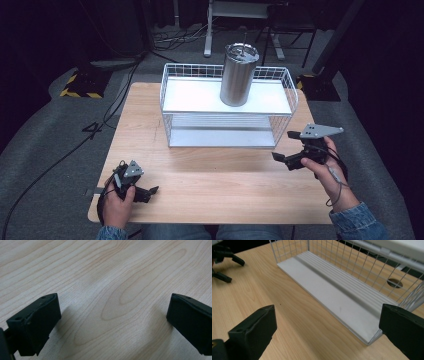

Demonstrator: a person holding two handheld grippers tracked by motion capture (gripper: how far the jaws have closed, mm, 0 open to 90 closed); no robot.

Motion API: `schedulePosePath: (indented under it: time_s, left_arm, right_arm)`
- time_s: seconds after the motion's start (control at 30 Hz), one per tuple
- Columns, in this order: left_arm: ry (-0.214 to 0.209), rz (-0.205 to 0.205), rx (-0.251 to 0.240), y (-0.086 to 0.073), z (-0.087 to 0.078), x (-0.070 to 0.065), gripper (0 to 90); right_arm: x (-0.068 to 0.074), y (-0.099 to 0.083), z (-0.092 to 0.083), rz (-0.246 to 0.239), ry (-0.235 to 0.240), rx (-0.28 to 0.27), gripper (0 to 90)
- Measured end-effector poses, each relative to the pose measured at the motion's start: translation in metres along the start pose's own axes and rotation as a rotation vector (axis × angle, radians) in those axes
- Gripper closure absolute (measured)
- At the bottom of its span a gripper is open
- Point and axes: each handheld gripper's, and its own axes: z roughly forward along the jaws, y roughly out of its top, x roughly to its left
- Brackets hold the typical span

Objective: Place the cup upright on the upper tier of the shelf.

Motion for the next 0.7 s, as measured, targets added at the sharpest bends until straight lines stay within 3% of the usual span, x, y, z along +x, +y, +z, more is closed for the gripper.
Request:
schedulePosePath:
  time_s: [0.7]
  left_arm:
    - [0.000,0.000,0.000,0.000,0.000,0.000,0.0]
  right_arm:
    - [0.007,-0.082,0.034,0.103,0.010,0.100,3.6]
